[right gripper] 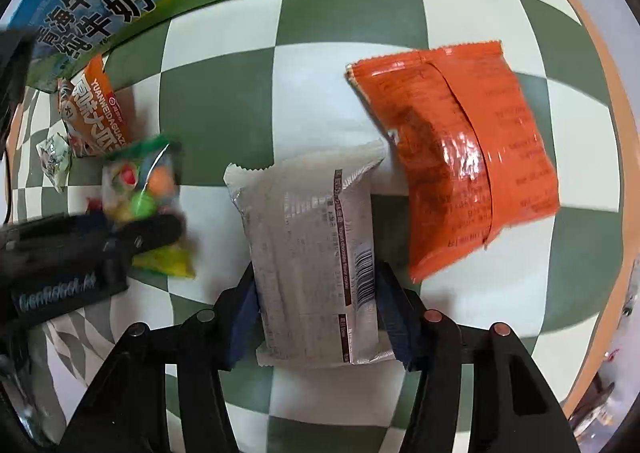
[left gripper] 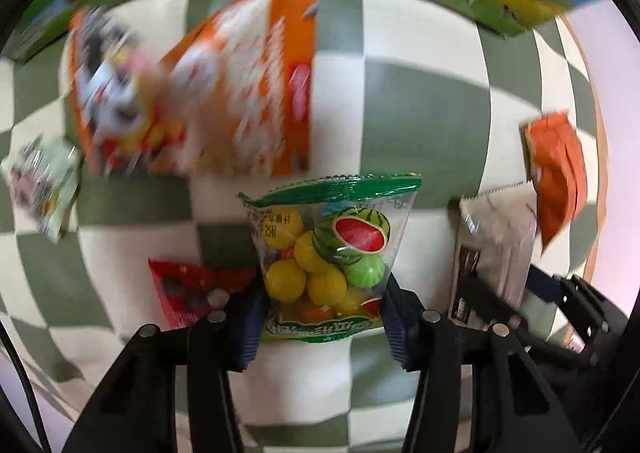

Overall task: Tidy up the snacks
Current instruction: 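Grasp the candy bag with left tool while right tool grasps white packet, then carry both packets into the cardboard box and open both tools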

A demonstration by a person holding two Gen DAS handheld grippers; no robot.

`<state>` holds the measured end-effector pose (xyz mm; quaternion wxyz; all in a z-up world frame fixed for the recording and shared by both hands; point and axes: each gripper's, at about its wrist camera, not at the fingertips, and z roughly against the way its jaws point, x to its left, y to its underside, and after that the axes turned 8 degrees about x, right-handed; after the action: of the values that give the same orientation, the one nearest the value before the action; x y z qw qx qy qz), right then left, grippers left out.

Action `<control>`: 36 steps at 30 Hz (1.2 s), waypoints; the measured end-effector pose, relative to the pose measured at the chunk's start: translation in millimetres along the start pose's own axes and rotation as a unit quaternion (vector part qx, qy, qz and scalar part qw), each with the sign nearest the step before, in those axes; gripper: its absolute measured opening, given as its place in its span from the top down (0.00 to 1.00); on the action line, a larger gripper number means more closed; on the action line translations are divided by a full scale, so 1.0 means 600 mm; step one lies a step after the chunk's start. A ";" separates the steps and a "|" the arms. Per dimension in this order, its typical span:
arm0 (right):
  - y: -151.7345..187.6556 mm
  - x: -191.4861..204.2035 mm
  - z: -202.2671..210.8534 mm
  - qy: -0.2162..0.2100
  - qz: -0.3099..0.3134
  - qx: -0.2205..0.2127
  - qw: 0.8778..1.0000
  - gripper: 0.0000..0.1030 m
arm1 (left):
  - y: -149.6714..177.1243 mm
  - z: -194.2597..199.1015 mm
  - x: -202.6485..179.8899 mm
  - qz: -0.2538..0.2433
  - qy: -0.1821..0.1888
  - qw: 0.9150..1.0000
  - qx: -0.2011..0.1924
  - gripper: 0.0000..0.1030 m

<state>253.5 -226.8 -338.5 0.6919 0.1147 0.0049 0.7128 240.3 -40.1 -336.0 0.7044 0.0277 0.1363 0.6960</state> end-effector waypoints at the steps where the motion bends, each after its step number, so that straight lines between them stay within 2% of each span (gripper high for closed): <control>1: 0.008 -0.002 -0.005 -0.013 -0.012 0.012 1.000 0.43 | 0.020 -0.008 0.002 -0.001 -0.003 1.000 0.004 0.53; 3: 0.030 -0.006 -0.015 -0.037 -0.024 0.031 0.999 0.43 | 0.047 -0.016 0.010 0.002 -0.001 1.000 0.011 0.53; 5: 0.040 -0.005 -0.021 -0.037 -0.025 0.034 0.998 0.42 | 0.061 -0.030 0.015 0.006 -0.001 1.000 0.018 0.52; 11: 0.032 -0.010 -0.029 -0.035 -0.045 0.043 0.997 0.37 | 0.055 -0.057 0.021 0.034 0.009 0.999 0.020 0.52; 15: 0.017 0.043 -0.035 -0.016 -0.024 0.042 0.999 0.36 | 0.044 -0.048 0.034 0.032 0.006 0.999 0.010 0.53; 18: 0.026 0.073 -0.031 -0.010 -0.012 0.030 0.999 0.43 | 0.064 -0.038 0.020 0.029 0.004 1.000 0.001 0.54; 19: 0.029 0.074 -0.026 -0.014 -0.012 0.026 0.999 0.44 | 0.051 -0.024 0.027 0.029 0.005 1.000 -0.002 0.54; 23: 0.037 0.076 0.008 -0.044 -0.012 0.013 0.999 0.45 | 0.060 0.032 0.028 0.022 0.017 0.999 -0.026 0.54; 28: 0.041 0.082 0.111 -0.096 0.005 -0.030 0.995 0.45 | 0.080 0.158 0.021 0.003 0.053 0.995 -0.083 0.54; 29: 0.018 0.081 0.151 -0.106 0.012 -0.041 0.993 0.45 | 0.083 0.190 0.021 -0.001 0.060 0.993 -0.098 0.54; 31: 0.011 0.099 0.213 -0.118 0.030 -0.070 0.990 0.45 | 0.084 0.246 0.022 -0.008 0.066 0.990 -0.125 0.54; 33: -0.008 0.125 0.279 -0.127 0.049 -0.103 0.985 0.45 | 0.070 0.312 0.027 -0.012 0.074 0.985 -0.154 0.53; 36: -0.058 0.145 0.362 -0.135 0.064 -0.144 0.978 0.45 | 0.036 0.378 0.049 -0.010 0.076 0.979 -0.187 0.53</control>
<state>323.3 -172.4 -119.4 0.6486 0.1086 -0.1985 0.7267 271.3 23.5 -117.2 0.6913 -0.1586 0.0575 0.7026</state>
